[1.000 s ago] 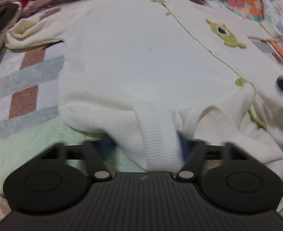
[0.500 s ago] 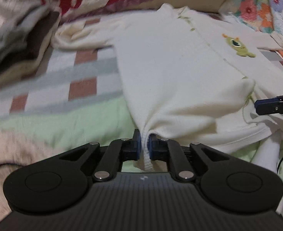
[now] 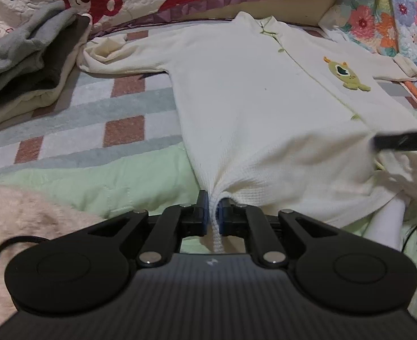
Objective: Fold clothes
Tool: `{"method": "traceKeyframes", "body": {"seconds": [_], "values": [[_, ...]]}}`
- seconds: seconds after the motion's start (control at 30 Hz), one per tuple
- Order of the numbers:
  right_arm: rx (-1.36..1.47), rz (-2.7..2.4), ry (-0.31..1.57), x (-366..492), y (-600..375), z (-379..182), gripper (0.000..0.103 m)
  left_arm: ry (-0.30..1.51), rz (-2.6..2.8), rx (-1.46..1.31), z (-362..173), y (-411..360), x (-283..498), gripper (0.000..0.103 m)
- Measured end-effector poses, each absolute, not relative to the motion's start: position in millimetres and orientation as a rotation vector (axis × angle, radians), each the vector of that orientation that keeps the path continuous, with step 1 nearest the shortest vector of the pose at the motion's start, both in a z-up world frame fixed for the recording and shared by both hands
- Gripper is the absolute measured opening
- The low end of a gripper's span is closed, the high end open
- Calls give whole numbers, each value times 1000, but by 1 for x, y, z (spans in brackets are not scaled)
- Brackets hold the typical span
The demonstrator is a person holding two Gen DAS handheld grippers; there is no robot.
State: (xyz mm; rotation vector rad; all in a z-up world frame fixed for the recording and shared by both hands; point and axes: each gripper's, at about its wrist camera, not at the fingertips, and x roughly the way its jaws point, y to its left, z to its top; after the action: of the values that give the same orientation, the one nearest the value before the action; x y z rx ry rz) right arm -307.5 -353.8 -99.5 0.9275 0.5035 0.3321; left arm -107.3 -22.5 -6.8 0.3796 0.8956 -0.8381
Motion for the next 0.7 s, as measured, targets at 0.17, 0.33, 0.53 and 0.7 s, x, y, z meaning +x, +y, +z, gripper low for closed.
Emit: {"method": "traceKeyframes", "body": {"seconds": [0.17,0.33,0.53,0.7], "values": [[932,240,544,-322,-378,-89,7,967,-835,426,-23,-24,-105,7],[966,137,617,-320,-380,-100,11,977,-839,473,-29,-29,-109,9],[1054,36,680,-320,-384,-118,54,996,-840,523,-36,-36,-112,28],[1033,32,730,-321,-370,-126,54,1023,-798,671,-59,-57,-112,51]]}}
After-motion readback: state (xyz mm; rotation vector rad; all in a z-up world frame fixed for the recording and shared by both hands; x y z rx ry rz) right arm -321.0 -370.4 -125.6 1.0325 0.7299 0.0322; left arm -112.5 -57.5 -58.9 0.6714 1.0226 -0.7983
